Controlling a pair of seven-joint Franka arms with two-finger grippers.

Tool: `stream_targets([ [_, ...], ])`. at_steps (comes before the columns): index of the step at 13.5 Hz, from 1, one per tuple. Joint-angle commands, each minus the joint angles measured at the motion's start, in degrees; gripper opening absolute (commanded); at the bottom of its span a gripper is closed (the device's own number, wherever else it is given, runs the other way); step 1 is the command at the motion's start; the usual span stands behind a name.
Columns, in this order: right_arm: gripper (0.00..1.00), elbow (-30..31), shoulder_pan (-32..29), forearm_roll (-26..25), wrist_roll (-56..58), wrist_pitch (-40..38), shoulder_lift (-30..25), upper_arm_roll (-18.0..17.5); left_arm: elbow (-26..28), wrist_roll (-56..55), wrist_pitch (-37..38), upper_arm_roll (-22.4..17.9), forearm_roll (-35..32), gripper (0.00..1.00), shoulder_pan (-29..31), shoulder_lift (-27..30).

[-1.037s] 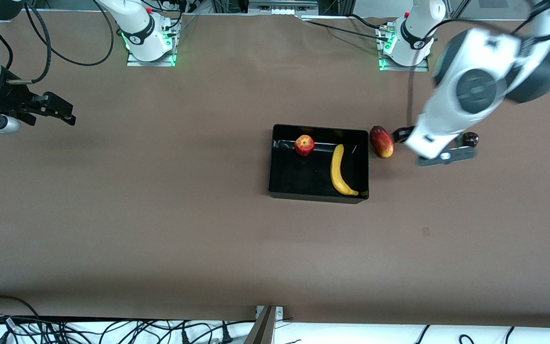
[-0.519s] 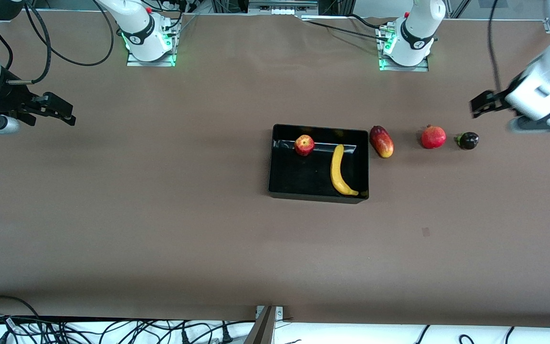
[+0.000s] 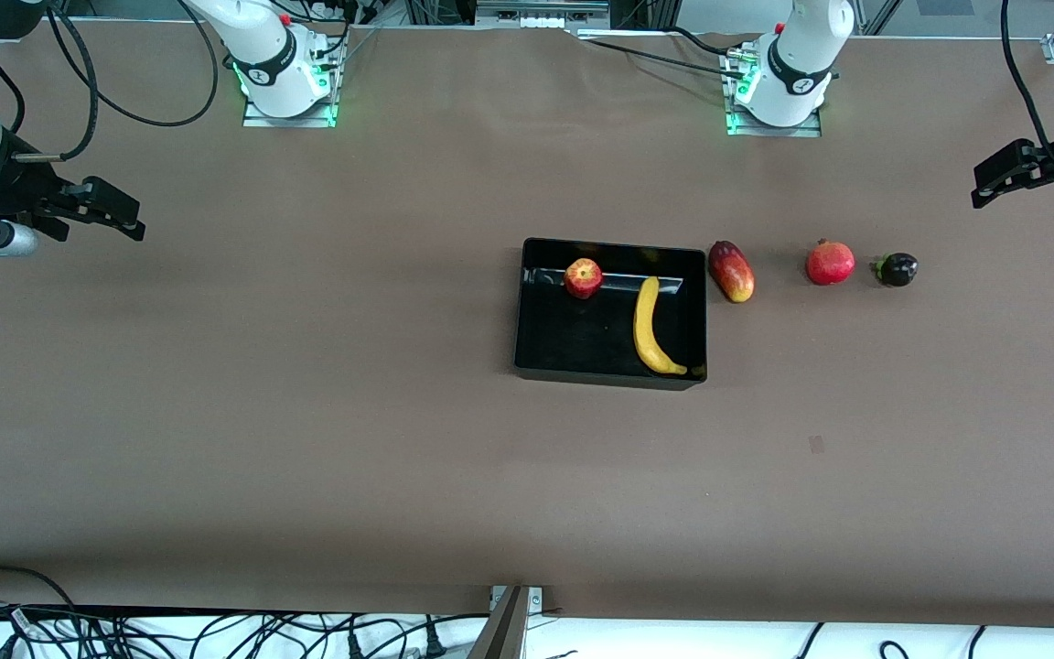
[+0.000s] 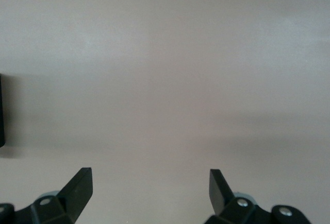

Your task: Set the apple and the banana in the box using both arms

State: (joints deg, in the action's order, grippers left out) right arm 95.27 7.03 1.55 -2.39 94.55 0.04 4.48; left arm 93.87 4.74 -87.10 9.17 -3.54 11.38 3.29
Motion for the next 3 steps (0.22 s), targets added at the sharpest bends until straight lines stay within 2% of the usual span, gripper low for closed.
stream_targets([
  [1, 1.0, -1.0, -0.5, 0.3, -0.1, -0.2, 0.3, -0.4, -0.8, 2.6, -0.1, 1.1, 1.4, 1.0, 1.2, -0.3],
  [3, 1.0, -1.0, -0.5, 0.3, -0.1, -0.2, 0.3, -0.4, -0.6, 3.8, -0.1, 1.5, 1.5, 1.0, 1.2, -0.4],
])
